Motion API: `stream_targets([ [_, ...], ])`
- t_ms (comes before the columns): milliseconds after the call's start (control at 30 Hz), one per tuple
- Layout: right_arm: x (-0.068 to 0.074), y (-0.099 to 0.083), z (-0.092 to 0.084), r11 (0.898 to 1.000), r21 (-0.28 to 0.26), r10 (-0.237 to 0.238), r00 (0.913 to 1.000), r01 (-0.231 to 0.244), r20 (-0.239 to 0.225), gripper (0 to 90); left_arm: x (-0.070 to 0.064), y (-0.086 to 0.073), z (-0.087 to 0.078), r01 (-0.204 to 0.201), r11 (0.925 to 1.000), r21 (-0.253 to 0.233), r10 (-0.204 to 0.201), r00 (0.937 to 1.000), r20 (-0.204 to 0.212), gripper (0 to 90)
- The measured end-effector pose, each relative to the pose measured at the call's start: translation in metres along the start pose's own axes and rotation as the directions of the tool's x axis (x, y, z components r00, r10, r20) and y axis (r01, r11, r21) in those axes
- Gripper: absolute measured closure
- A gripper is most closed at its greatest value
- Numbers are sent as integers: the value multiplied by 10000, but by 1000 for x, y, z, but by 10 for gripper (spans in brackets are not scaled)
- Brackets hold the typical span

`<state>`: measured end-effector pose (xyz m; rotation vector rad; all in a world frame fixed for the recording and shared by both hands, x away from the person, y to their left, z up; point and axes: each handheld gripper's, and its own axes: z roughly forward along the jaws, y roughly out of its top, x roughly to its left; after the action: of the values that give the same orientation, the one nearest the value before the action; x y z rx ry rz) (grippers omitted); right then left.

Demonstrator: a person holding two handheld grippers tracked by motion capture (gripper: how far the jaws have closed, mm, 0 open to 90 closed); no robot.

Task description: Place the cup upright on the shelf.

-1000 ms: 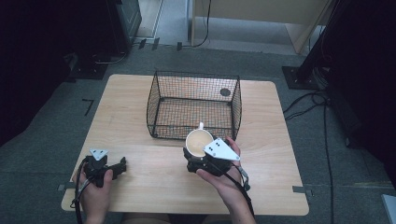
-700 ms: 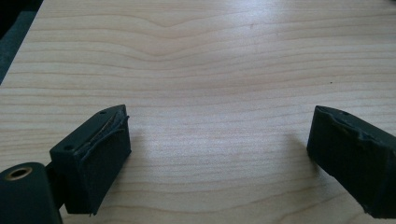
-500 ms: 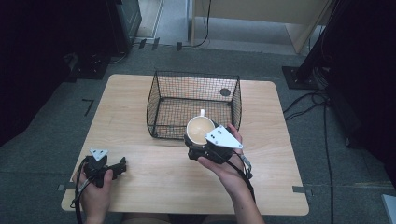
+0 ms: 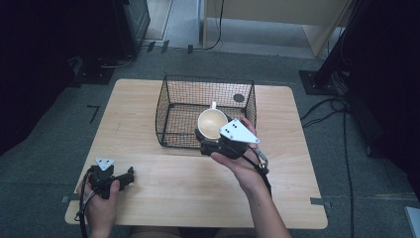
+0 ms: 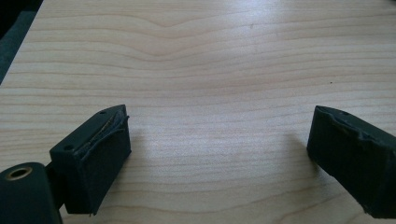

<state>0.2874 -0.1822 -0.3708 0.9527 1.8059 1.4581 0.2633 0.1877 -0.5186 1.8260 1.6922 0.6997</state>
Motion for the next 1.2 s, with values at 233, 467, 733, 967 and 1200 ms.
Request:
stream_targets([
  [233, -16, 8, 12, 9995, -171, 264, 9995, -267, -166, 94, 0, 0, 0, -3, 10000, 4, 3, 10000, 4, 64],
  [467, -32, 14, 27, 9995, -299, 118, 9986, -133, -517, 93, 0, 0, 0, -8, 10000, 25, 8, 10000, 7, 64],
  [733, -55, 13, 47, 9995, -246, 186, 9976, -202, -663, 94, 0, 0, 0, 0, 10000, -2, 0, 10000, -3, 64],
  [967, -74, 12, 67, 9983, -404, 384, 9950, -423, -920, 94, 0, 0, 0, -3, 10000, 18, 3, 10000, 7, 64],
  [1200, -80, 13, 83, 9982, -498, 268, 9942, -321, -1039, 94, 0, 0, 0, 9, 10000, 5, -9, 10000, 9, 64],
])
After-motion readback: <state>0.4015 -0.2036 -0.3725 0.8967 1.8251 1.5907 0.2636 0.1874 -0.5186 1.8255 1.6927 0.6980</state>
